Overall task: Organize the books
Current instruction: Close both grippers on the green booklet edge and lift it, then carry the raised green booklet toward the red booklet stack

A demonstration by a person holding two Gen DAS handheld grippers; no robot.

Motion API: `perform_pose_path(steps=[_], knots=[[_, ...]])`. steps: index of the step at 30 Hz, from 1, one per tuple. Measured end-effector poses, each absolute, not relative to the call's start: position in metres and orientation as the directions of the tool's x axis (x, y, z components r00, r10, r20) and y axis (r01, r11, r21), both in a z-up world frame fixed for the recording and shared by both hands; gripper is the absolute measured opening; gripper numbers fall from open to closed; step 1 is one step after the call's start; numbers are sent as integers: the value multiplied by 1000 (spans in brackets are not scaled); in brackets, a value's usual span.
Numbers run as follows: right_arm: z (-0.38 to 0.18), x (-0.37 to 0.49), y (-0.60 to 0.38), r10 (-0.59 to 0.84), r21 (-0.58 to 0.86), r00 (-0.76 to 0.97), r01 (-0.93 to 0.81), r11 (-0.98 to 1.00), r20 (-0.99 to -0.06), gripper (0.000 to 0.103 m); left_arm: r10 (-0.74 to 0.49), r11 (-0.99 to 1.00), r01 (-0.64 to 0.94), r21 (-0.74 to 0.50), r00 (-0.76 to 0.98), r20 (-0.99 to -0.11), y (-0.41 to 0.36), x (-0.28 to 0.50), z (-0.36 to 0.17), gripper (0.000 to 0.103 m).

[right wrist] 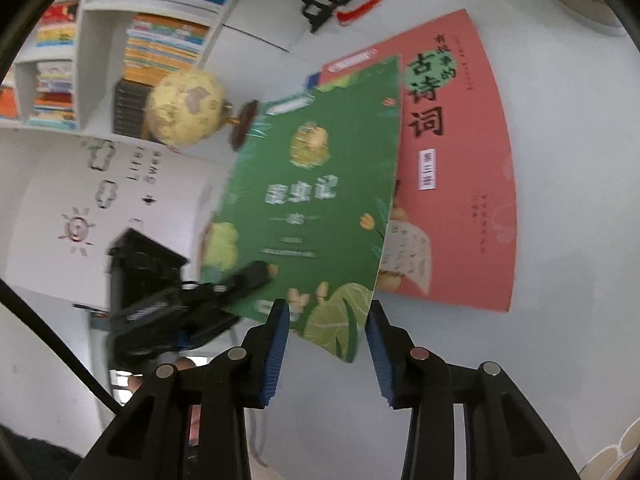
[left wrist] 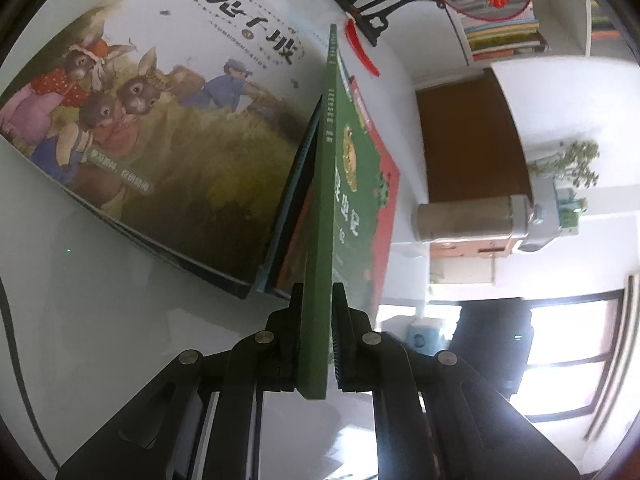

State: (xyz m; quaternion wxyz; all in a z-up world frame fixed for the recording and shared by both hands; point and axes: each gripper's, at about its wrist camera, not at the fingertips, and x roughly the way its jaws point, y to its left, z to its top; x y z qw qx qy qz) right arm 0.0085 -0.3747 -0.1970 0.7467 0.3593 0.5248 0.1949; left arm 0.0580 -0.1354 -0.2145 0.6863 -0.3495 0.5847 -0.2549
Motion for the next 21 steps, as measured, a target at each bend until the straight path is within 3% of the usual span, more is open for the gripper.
perform_pose_path(steps=[4,12,16,21], knots=[[-208,13,-374,673,746,352,130,653,-650,39,-778,601,-44,-798,196,-597,-135,62,-202,8],[-214,18,-372,660,729,333,148,669,-673,41,-694,708,29,-705,209,-689,-150,64,-194,8],[-199,20,-359,561,619,347,77,781,-751,31,-666,736,28,-676,212,-715,-154,64,-197,8],[-166,20,-325,430,428,381,-96,899,-819,30,-679,718,1,-696,223,-699,-142,61,-195,8]])
